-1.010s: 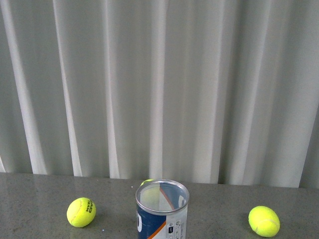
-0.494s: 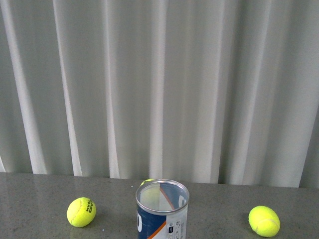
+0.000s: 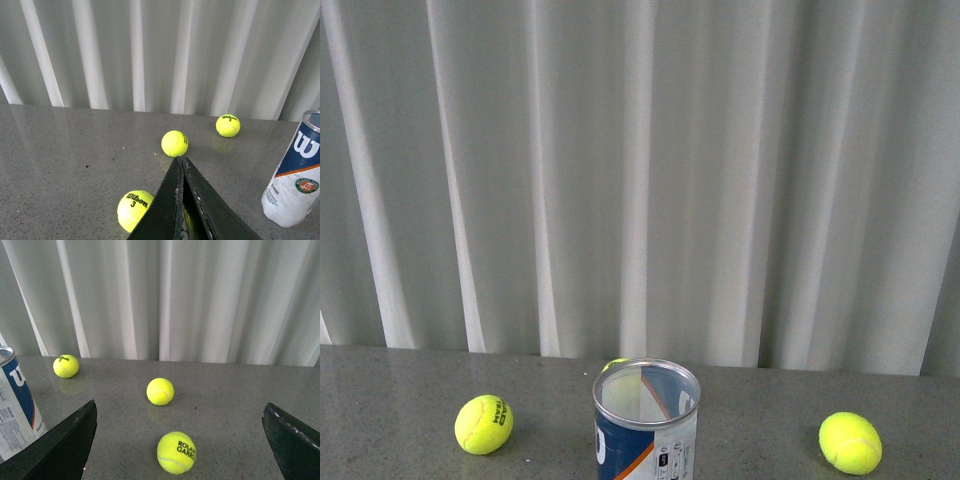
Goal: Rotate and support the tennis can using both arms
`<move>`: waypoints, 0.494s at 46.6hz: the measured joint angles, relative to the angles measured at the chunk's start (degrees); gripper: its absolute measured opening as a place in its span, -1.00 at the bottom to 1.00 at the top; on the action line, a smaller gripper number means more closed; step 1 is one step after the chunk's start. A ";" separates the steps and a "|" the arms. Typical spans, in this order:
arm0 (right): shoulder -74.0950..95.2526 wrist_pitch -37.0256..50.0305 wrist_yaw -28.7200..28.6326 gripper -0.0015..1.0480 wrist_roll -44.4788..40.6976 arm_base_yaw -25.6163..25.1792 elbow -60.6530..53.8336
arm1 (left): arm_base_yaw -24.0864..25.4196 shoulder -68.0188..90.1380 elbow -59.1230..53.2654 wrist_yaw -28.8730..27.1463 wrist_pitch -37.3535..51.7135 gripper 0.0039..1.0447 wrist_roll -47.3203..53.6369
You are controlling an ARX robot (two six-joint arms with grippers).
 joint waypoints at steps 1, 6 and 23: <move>0.00 0.00 0.02 0.87 0.00 0.00 0.00 | 0.00 0.00 0.00 0.00 -0.02 -0.93 0.00; 0.00 0.00 0.02 0.87 0.00 0.00 0.00 | 0.00 -0.02 0.00 0.00 -0.07 -0.52 -0.02; 0.00 0.00 0.02 0.87 0.00 0.00 0.00 | 0.00 -0.04 0.00 0.00 -0.07 0.55 -0.02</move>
